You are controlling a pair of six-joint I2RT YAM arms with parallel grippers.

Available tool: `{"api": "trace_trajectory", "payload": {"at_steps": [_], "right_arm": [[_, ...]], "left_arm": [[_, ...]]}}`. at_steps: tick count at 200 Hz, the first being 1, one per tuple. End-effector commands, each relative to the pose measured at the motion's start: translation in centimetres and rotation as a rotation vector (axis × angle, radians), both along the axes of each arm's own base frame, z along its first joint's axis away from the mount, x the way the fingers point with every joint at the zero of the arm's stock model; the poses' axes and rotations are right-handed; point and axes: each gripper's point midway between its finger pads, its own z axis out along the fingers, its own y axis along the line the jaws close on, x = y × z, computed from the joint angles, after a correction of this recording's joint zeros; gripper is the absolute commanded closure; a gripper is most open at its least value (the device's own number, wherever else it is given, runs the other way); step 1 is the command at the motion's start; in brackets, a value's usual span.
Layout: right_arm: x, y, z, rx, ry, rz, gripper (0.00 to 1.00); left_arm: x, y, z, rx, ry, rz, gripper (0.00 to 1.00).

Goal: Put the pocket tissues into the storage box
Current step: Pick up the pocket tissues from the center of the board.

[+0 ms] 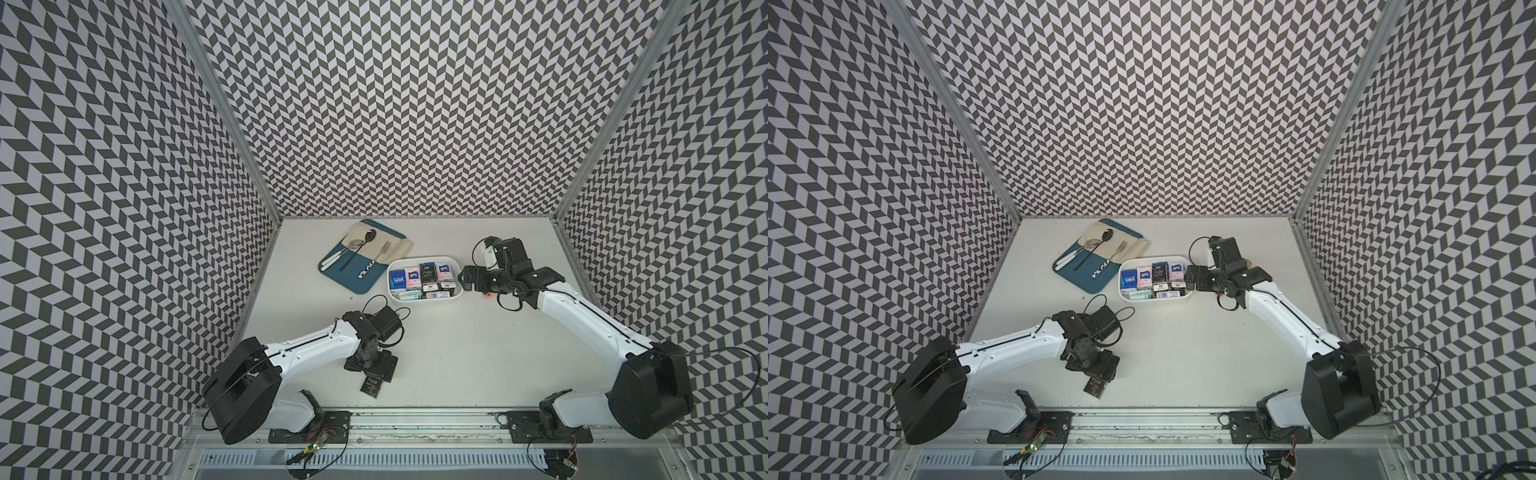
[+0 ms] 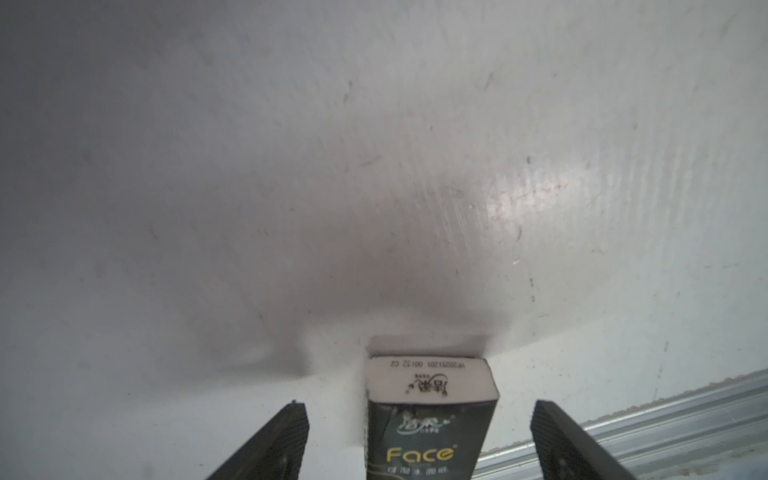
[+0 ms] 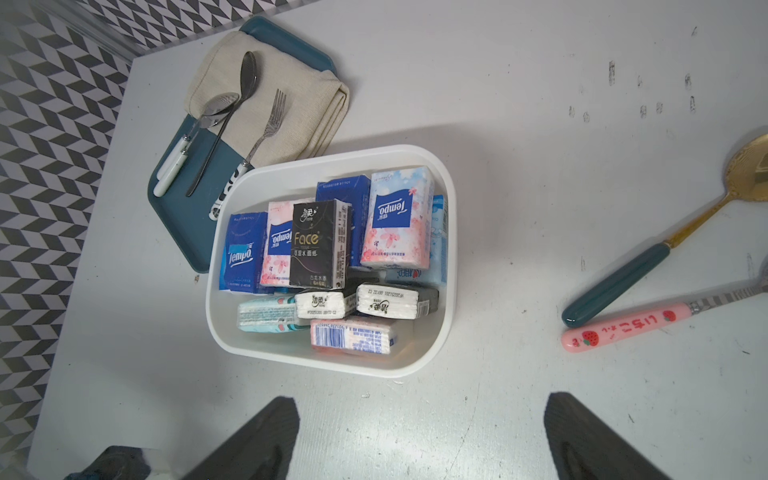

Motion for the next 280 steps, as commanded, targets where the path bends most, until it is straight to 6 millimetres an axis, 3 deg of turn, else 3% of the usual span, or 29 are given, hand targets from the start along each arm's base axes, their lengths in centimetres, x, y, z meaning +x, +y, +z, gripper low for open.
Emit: {"api": "trace_trajectory", "payload": {"at_steps": [1,50,85,104,129,164,208,246,280], "right_arm": [[0.6,-0.3,1.6,-0.003,-0.048,-0.017,0.03],[0.7,-0.6,1.2,-0.016,-0.042,-0.026,0.03],[0.8,-1.0,1.4,-0.030,-0.050,-0.044,0.03],[0.8,-1.3,1.4,-0.044,-0.056,-0.054,0.03],[0.8,-1.5,1.3,-0.053,-0.056,-0.059,0.03],[0.9,-1.4,0.9,-0.053,-0.050,-0.061,0.03],[1.3,-1.4,0.6,-0.052,-0.045,-0.068,0.03],[1.7,-1.4,0.8,-0.044,-0.050,-0.072,0.03],[0.9,1.9,2.7,0.097,-0.088,0.094,0.09]], "left_arm": [[-1.2,0.4,-0.2,0.029,0.064,-0.016,0.13],[-2.3,1.3,-1.3,0.101,0.138,-0.060,0.15],[-1.7,1.0,-1.9,0.130,0.118,-0.050,0.19],[-1.3,0.7,-1.9,0.125,0.097,-0.041,0.27],[-1.1,0.6,-1.7,0.114,0.082,-0.040,0.53],[-0.5,0.1,-0.9,0.092,0.055,-0.036,0.58],[2.7,-2.7,2.8,-0.017,-0.035,-0.013,0.64],[7.7,-7.2,7.8,-0.243,-0.144,0.038,0.64],[12.7,-10.6,11.9,-0.478,-0.235,0.084,0.64]]}}
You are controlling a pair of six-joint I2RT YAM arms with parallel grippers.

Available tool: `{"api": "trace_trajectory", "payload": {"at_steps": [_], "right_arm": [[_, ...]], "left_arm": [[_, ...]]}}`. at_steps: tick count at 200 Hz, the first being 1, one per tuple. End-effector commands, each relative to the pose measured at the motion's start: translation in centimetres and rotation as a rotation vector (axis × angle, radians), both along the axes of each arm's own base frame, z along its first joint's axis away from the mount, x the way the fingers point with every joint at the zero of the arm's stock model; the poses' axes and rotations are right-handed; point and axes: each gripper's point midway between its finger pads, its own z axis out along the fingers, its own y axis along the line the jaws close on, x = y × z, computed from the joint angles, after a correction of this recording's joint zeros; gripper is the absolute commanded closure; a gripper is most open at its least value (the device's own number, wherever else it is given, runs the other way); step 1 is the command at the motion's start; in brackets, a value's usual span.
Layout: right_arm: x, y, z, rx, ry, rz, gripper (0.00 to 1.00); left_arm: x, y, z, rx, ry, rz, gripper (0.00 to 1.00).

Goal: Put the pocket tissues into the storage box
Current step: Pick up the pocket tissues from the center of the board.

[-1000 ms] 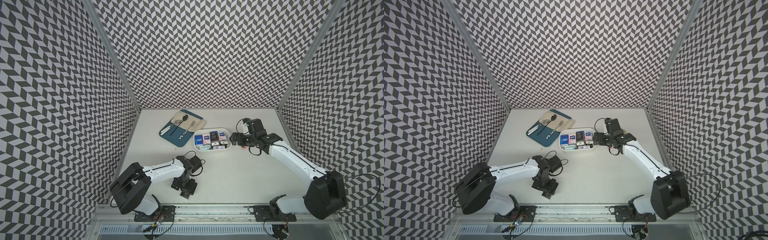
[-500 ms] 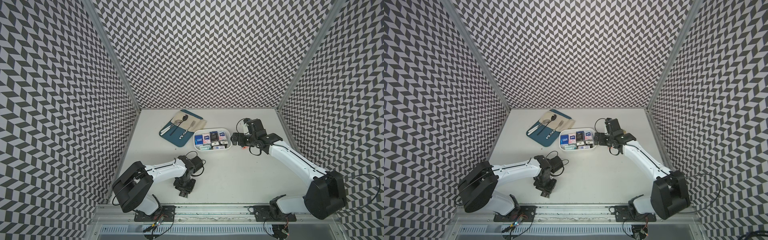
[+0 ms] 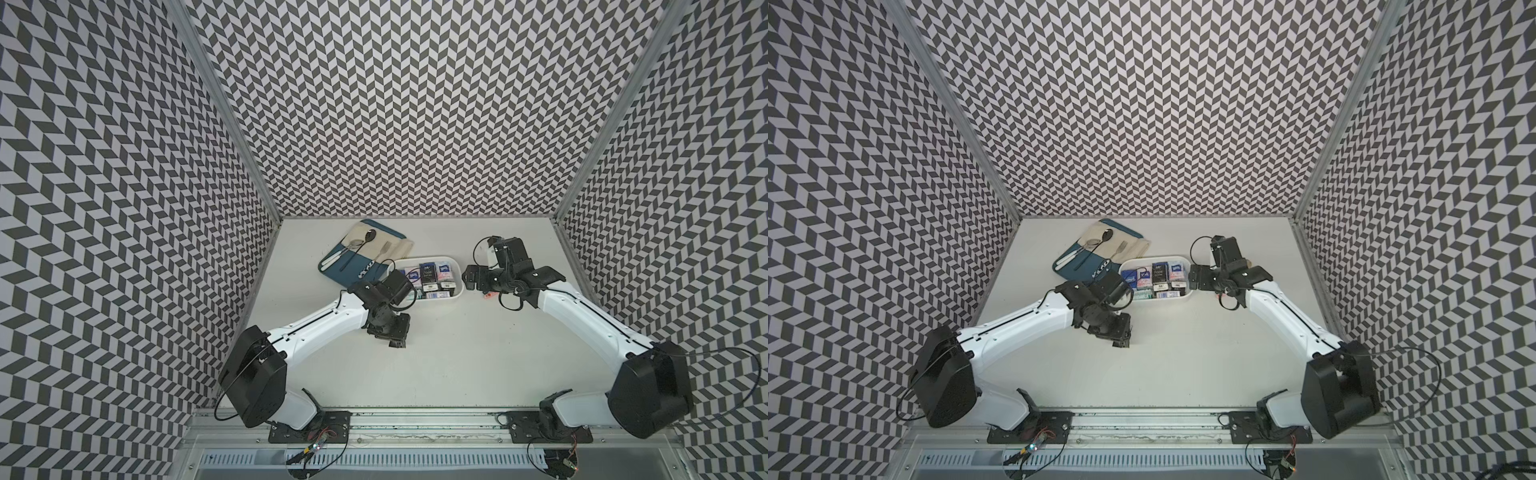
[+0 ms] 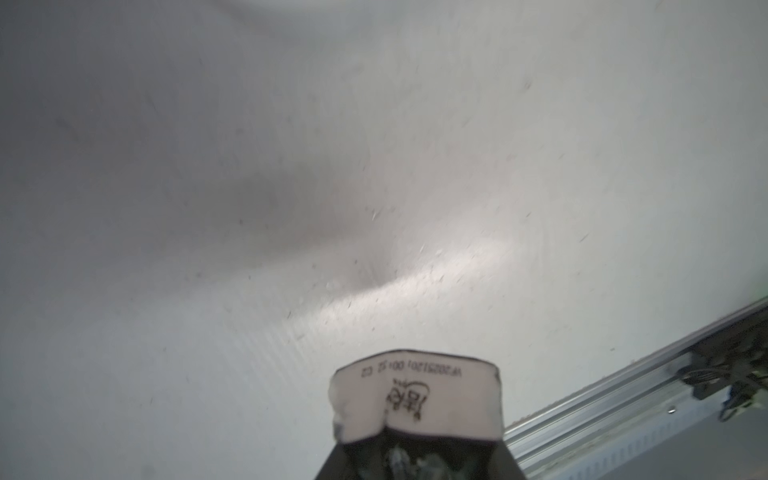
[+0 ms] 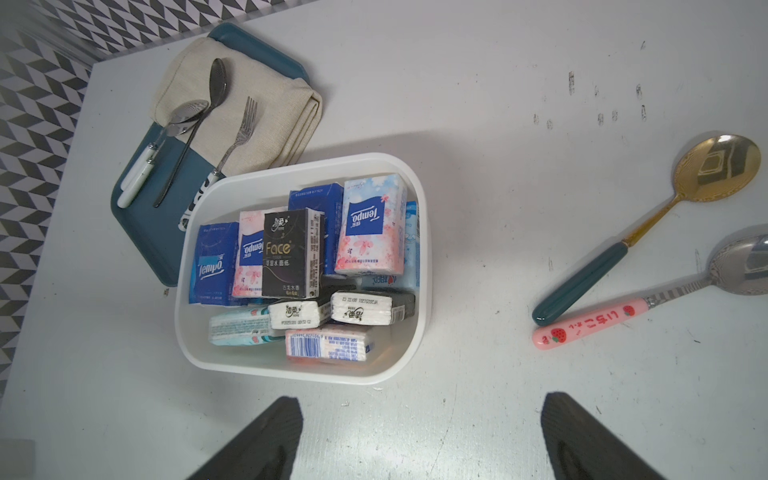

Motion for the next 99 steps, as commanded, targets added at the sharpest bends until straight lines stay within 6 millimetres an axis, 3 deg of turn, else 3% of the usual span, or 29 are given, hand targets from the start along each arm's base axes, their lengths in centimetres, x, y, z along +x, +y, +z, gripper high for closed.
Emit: {"api": "trace_trajectory", "payload": {"at_steps": [1,27,50,79,99], "right_arm": [[0.6,2.8,2.9,0.129,-0.086,0.123,0.10],[-0.9,5.3,4.1,0.240,-0.124,0.284,0.15],[-3.5,7.7,4.8,0.390,-0.120,0.444,0.23],[-5.6,9.3,5.5,0.509,-0.130,0.535,0.35],[-6.7,10.2,6.0,0.520,-0.159,0.572,0.36]], "left_arm": [[3.6,-3.0,3.5,-0.206,-0.079,0.003,0.64],[7.1,-3.9,5.6,-0.332,-0.103,0.042,0.64],[9.5,-4.4,7.6,-0.444,-0.125,0.083,0.63],[10.5,-5.4,8.8,-0.576,-0.104,0.118,0.64],[10.5,-6.0,8.9,-0.632,-0.068,0.133,0.63]]}}
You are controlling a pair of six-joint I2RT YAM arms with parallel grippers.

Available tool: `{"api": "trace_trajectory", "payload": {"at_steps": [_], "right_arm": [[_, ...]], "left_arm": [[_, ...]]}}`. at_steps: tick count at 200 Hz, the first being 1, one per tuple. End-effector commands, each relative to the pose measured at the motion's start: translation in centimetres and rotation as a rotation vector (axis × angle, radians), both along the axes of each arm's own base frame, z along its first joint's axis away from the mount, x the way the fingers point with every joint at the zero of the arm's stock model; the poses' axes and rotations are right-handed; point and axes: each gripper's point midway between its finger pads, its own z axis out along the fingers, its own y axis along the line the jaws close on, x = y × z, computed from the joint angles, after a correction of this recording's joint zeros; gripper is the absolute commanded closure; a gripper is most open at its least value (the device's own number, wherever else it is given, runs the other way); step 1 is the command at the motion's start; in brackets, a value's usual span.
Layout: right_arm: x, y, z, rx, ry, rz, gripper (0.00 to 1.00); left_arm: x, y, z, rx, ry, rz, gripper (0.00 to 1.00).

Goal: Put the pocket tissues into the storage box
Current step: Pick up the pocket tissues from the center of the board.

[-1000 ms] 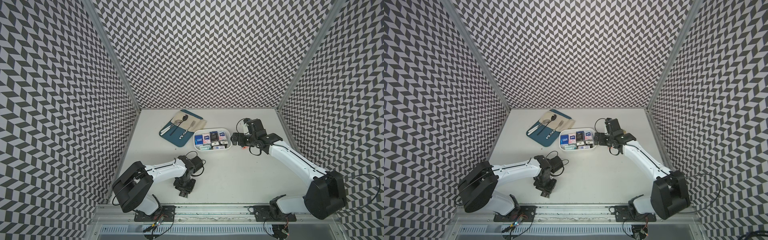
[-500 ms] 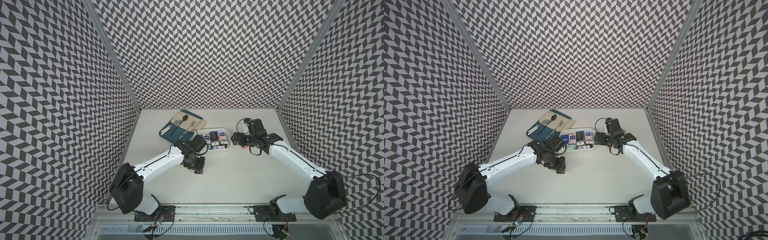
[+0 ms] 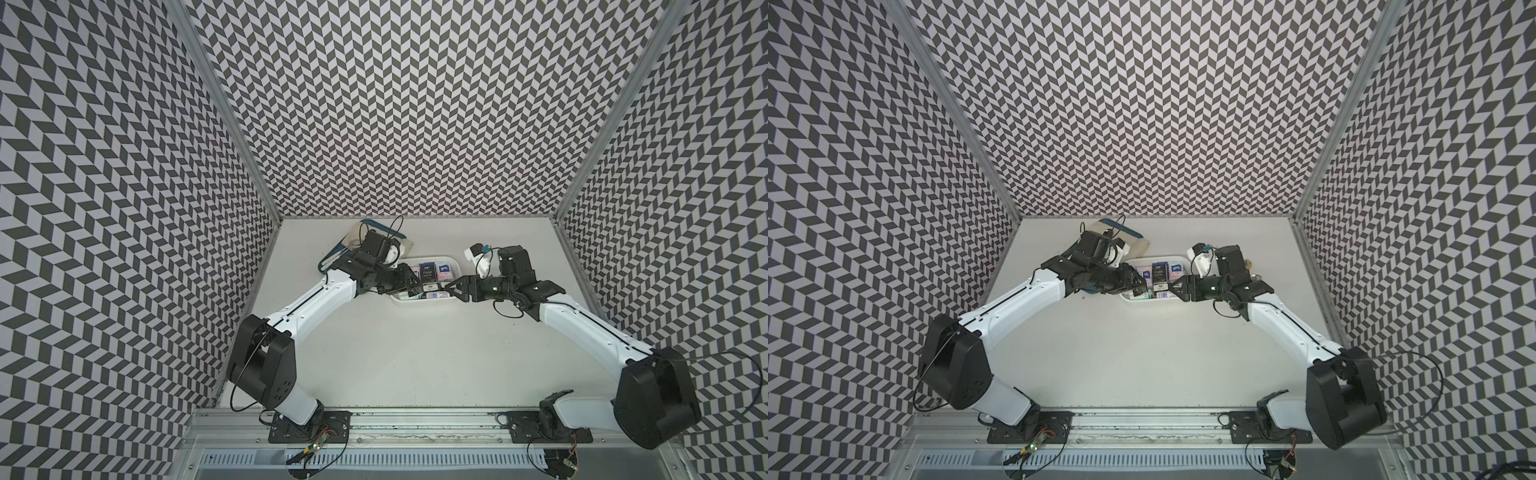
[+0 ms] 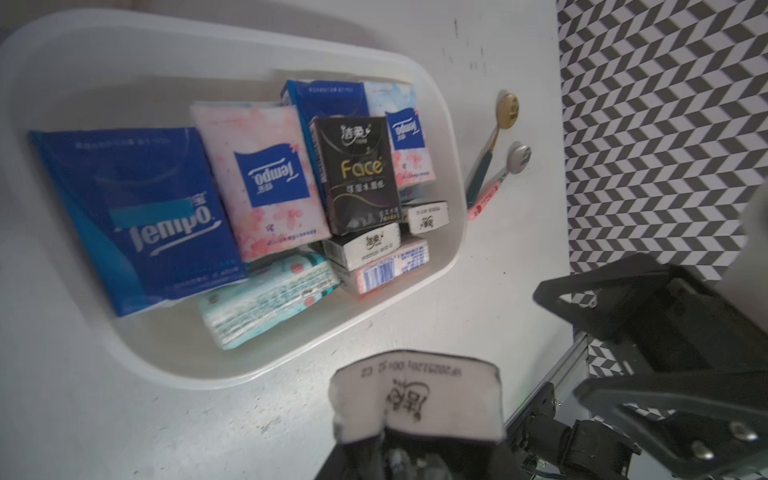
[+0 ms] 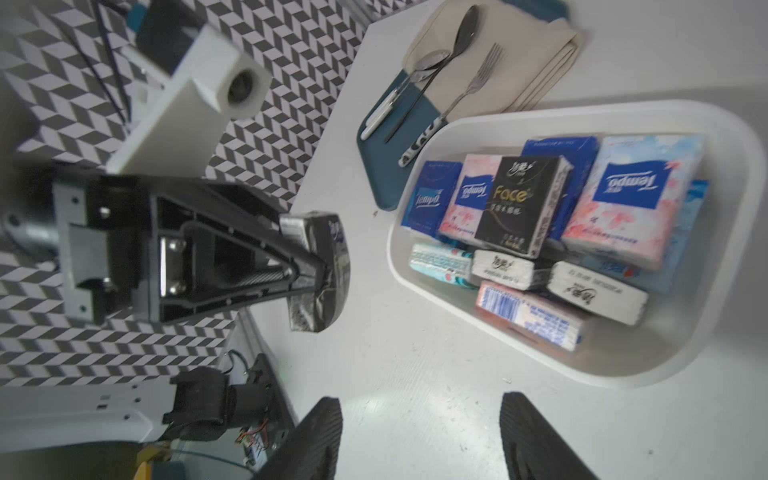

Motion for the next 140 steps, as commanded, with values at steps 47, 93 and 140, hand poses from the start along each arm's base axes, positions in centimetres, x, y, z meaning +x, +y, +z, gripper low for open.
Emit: {"api": "trace_trajectory", "payload": {"at_steps": [47,93,140], "right_arm": [[-3.1,4.9,4.5,0.140,-0.145,0.191,0.36],[-2.5,7.4,4.6,0.137,-0.127,0.239,0.36],[-1.8,8.4,4.2,0.131,-0.110,0.251,0.36]], "left_arm": [[-0.5,-2.2,2.3,-0.213,0.039,-0.018,0.63],[-1.3,-2.2,2.7,-0.246,0.055,-0.022,0.62],[-1.8,-2.3,3.4,-0.277,0.063,-0.036,0.62]]}}
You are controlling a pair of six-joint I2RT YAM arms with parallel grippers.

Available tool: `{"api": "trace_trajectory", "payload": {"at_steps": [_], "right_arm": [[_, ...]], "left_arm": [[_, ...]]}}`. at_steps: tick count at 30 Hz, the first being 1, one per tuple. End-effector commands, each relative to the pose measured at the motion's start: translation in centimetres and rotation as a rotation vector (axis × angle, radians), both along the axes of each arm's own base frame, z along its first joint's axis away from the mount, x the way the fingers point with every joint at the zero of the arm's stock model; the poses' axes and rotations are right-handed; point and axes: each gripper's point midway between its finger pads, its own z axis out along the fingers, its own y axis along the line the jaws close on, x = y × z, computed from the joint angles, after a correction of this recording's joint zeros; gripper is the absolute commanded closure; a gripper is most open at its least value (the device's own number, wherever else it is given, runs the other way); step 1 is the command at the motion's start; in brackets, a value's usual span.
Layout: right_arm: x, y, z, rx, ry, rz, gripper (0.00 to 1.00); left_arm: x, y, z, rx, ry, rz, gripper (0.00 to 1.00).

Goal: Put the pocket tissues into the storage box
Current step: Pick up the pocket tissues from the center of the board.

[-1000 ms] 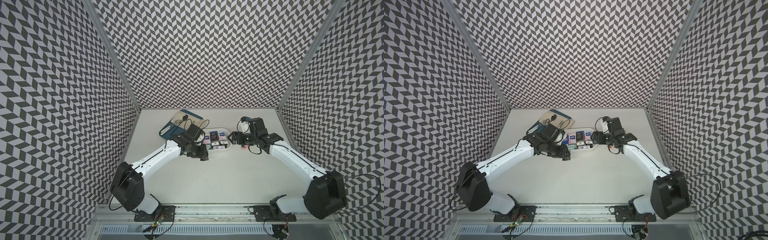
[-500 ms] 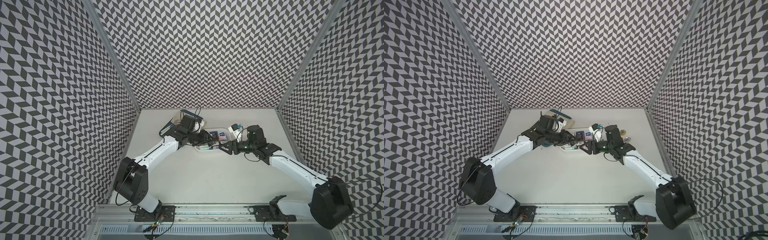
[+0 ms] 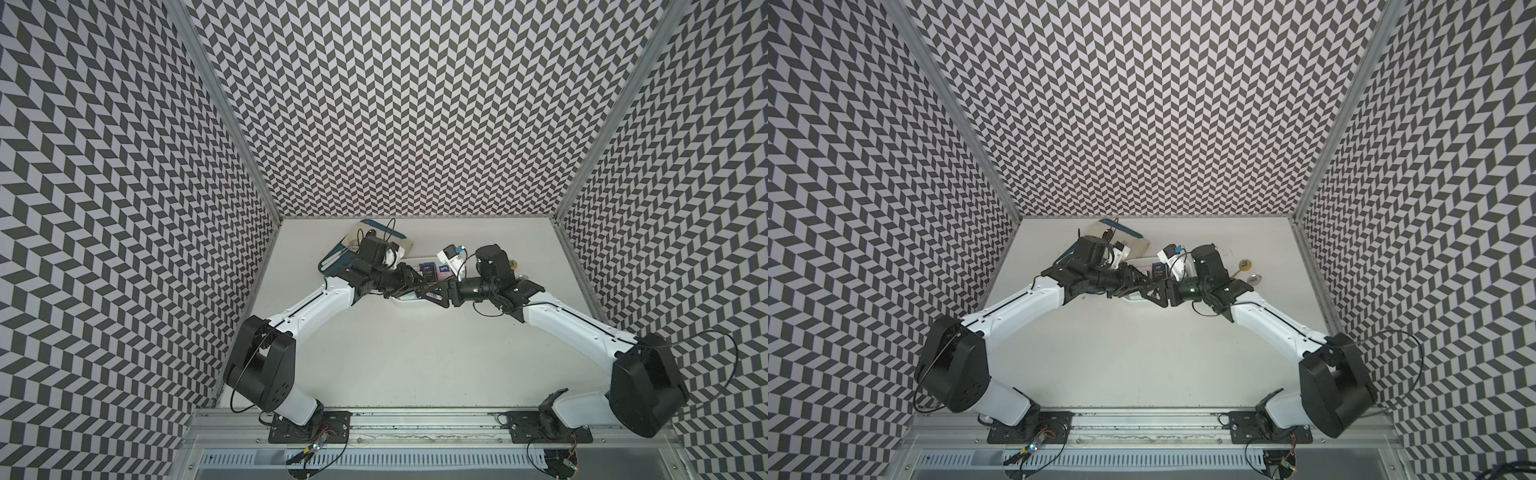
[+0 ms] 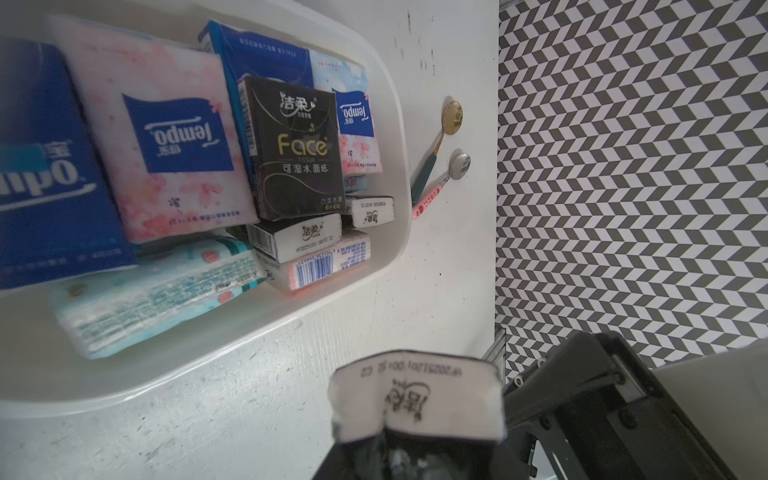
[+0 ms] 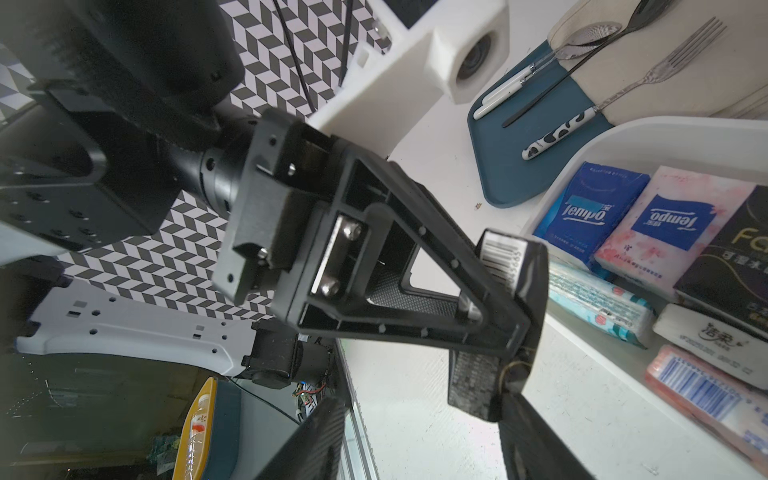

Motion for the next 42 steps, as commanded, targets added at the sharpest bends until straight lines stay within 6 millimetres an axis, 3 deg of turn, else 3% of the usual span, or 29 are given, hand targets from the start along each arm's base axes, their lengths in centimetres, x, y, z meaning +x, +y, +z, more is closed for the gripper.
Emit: {"api": "trace_trajectory", "payload": {"at_steps": [1,6,7,8,11,15,19,24,27,29,30,36,42], "right_arm": [[0.5,1.4,1.4,0.036,-0.052,0.029,0.36],[-0.1,2.1,1.0,0.015,-0.016,0.050,0.36],[5.0,-0.5,-0.9,-0.171,-0.160,-0.221,0.29],[5.8,-1.3,-1.4,-0.233,-0.189,-0.264,0.28],[6.1,-2.2,-2.1,-0.297,-0.200,-0.289,0.27],[5.8,-2.0,-1.9,-0.275,-0.200,-0.281,0.27],[6.0,-1.4,-1.3,-0.235,-0.199,-0.274,0.38],[5.6,-0.5,-0.9,-0.192,-0.179,-0.232,0.64],[5.0,-0.3,-1.1,-0.175,-0.158,-0.209,0.83],[4.8,-0.4,-1.1,-0.172,-0.153,-0.212,0.89],[4.8,-0.6,-1.1,-0.178,-0.154,-0.219,0.89],[6.4,-3.5,-2.3,-0.300,-0.155,-0.361,0.87],[10.2,-8.9,-5.9,-0.559,-0.099,-0.590,0.86]], "left_arm": [[-1.2,-1.2,3.2,-0.094,-0.053,-0.063,0.62],[-1.4,-1.3,3.8,-0.105,-0.053,-0.072,0.61],[-1.4,-1.2,3.8,-0.104,-0.056,-0.073,0.61],[-1.4,-1.2,3.8,-0.100,-0.055,-0.072,0.61],[-1.2,-0.9,4.0,-0.088,-0.063,-0.063,0.61],[-1.2,-0.9,4.1,-0.090,-0.067,-0.059,0.61],[-1.2,-1.0,4.1,-0.096,-0.061,-0.065,0.60],[-1.2,-1.0,4.3,-0.099,-0.067,-0.063,0.57],[-1.1,-1.0,4.3,-0.102,-0.069,-0.059,0.43],[-0.9,-1.0,4.3,-0.100,-0.069,-0.053,0.20],[-0.9,-0.9,4.3,-0.097,-0.068,-0.049,0.02],[1.0,2.0,3.9,-0.026,-0.101,0.041,0.00],[3.5,7.6,2.5,0.121,-0.157,0.174,0.00]]}}
